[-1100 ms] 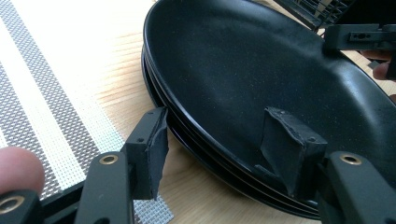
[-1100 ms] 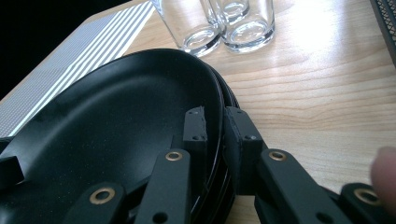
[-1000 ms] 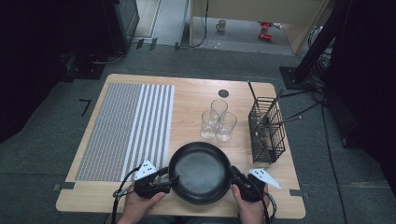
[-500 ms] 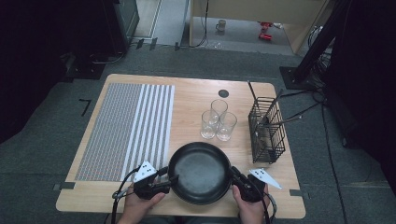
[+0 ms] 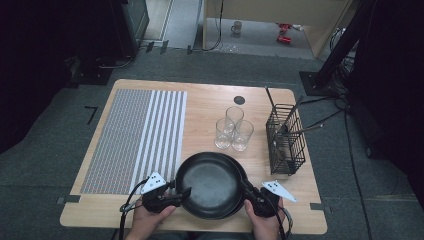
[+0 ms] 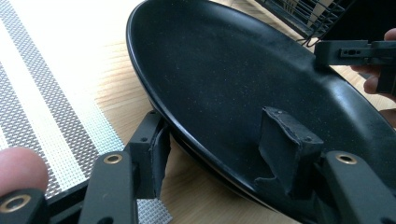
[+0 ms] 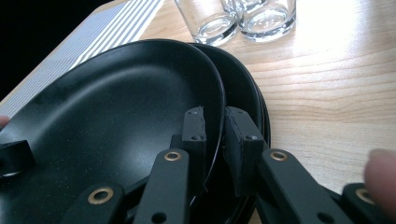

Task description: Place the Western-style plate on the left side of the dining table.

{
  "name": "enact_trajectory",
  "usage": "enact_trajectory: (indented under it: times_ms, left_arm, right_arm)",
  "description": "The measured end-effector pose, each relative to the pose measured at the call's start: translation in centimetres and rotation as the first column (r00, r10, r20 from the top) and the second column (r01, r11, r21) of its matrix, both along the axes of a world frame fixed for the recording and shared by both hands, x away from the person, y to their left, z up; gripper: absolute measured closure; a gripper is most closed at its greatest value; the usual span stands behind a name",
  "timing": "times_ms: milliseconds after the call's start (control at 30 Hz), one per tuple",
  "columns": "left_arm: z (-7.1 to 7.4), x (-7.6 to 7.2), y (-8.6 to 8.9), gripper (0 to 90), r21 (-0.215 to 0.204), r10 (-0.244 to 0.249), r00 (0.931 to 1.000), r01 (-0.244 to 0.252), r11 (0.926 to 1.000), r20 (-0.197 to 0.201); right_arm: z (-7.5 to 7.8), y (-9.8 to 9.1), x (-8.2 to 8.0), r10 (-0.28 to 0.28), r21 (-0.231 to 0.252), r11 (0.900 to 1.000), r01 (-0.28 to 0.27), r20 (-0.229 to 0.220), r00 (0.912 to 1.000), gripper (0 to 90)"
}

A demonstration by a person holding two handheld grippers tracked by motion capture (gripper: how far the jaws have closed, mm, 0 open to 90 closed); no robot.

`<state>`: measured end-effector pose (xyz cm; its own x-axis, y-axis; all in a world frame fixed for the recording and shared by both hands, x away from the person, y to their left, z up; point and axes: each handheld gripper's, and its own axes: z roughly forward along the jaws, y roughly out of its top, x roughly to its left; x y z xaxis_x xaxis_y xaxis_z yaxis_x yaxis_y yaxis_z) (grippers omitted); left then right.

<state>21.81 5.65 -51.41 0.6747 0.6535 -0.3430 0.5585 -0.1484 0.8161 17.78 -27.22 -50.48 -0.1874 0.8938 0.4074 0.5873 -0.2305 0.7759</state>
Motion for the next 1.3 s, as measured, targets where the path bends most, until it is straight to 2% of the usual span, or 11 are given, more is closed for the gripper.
enact_trajectory:
  times_ms: [267, 400, 733, 767, 1033, 1300]
  left_arm:
    - [0.1, 0.0, 0.3, 45.2, -0.013, 0.021, 0.9998, -0.021, 0.9997, 0.002]
    - [0.1, 0.2, 0.6, 48.8, -0.038, 0.023, 0.9993, -0.024, 0.999, -0.029]
    - [0.6, 0.4, 1.0, 55.0, -0.064, 0.019, 0.996, -0.025, 0.9976, -0.088]
    - [0.7, 0.4, 1.0, 55.7, -0.067, 0.024, 0.9944, -0.031, 0.9973, -0.103]
    - [1.5, 0.5, 1.4, 56.1, -0.057, 0.046, 0.9862, -0.056, 0.9968, -0.159]
    - [2.1, 0.8, 2.5, 56.4, -0.043, 0.091, 0.9845, -0.098, 0.9943, -0.15]
  right_arm:
    - [0.0, 0.3, 0.0, 0.011, 0.0, 0.9999, -0.011, -0.003, 0.9999, 79.1]
    - [0.0, 0.6, -0.1, 0.012, -0.014, 0.9998, -0.012, -0.002, 0.9999, 78.6]
    - [0.0, 0.8, 0.0, 0.011, -0.006, 0.9999, -0.011, -0.006, 0.9999, 78.5]
    - [0.0, 0.9, 0.0, 0.011, -0.007, 0.9999, -0.011, -0.007, 0.9999, 78.5]
    - [-0.2, 1.6, 0.0, 0.041, -0.005, 0.9991, -0.041, -0.012, 0.9991, 77.9]
    - [-0.1, 2.8, 0.0, 0.082, 0.016, 0.9965, -0.082, -0.014, 0.9965, 77.8]
